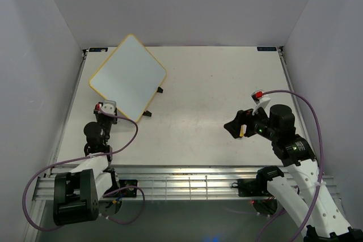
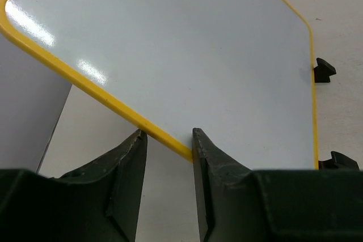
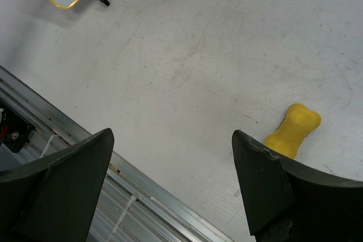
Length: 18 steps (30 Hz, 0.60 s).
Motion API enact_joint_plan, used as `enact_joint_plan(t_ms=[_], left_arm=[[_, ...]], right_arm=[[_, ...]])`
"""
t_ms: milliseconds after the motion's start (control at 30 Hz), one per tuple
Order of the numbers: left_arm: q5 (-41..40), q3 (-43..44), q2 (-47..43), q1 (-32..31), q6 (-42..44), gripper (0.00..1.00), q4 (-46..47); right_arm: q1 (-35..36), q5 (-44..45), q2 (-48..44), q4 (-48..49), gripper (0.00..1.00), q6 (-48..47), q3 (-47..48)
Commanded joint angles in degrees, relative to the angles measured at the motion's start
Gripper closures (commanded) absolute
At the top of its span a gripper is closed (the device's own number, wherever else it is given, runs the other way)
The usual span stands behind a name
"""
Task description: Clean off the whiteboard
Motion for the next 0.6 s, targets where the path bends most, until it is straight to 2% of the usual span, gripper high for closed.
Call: enact_joint_plan(t_ms=[0,200,567], left_arm=[[-1.9,-0.8,-2.0,-0.3,2.6,0.59,-2.1],[-2.5,-0.8,-6.3,-0.3,3.4,0.64,-6.9],[-4.1,-0.9,-15.0,-0.4,2.7,0.65,-14.6]], right_arm=[[0.4,-1.1,-1.1,1.7,0.1,-0.5,-0.1],[0.5,-1.2,-1.1,1.8,0.1,-0.5,0.1],[0.6,-1.2,-2.2,1.6,0.1,-0.5,-0.1]])
